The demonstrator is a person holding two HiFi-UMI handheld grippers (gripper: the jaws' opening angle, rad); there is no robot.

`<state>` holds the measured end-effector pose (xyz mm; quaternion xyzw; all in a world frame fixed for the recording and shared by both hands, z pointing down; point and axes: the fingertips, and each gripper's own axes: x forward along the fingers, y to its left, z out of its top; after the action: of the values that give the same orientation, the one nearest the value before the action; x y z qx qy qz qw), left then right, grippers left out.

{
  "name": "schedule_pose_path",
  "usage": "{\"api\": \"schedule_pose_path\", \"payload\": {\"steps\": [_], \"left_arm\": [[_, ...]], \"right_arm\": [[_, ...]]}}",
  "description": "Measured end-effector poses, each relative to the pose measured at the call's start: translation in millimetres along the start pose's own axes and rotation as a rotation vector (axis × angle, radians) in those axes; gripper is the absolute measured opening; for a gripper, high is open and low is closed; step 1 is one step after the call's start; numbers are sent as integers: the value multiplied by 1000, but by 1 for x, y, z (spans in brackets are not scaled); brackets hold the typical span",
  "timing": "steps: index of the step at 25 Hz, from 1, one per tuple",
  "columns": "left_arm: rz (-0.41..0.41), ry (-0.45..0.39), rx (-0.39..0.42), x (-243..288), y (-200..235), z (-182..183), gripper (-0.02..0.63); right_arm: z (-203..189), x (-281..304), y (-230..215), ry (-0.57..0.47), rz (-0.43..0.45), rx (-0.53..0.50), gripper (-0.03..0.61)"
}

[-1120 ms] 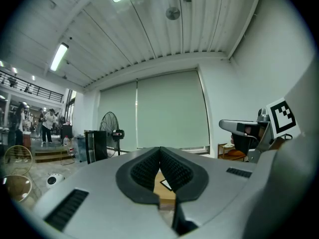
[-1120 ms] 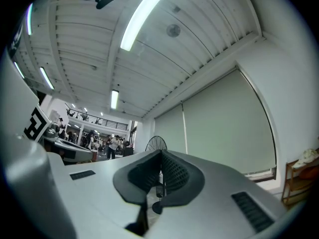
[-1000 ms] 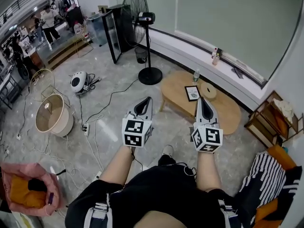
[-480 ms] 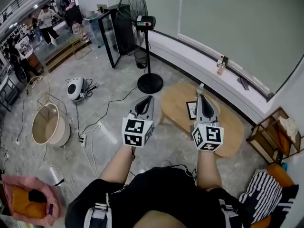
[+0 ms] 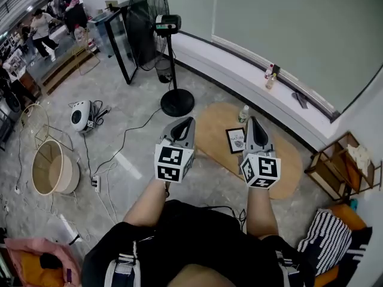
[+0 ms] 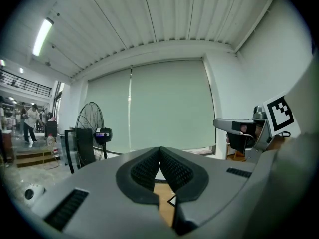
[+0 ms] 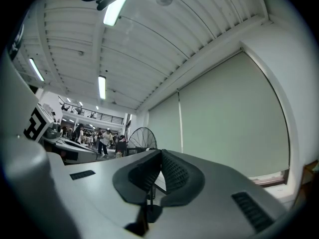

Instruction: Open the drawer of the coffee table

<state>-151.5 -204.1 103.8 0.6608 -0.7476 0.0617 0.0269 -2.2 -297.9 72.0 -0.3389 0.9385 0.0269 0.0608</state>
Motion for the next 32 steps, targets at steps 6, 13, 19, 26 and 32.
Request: {"api": "schedule_pose_path", "payload": {"steps": [6, 13, 19, 26, 32], "left_arm": [[-113, -7, 8, 51, 16, 2, 21], [-299, -18, 47, 105, 45, 5, 21], [-414, 1, 52, 142, 86, -11, 21], [-530, 49, 52, 167, 96, -43, 21], [-541, 77, 49, 161, 87, -61, 21]], "right_arm": [[-12, 24, -14, 23, -117, -15, 15], [-22, 56, -18, 28, -320, -19, 15], [-39, 80, -4, 31, -464, -8, 15], [-86, 66, -1, 106, -596, 44, 15], [-111, 30, 1, 164, -646, 51, 15]]}}
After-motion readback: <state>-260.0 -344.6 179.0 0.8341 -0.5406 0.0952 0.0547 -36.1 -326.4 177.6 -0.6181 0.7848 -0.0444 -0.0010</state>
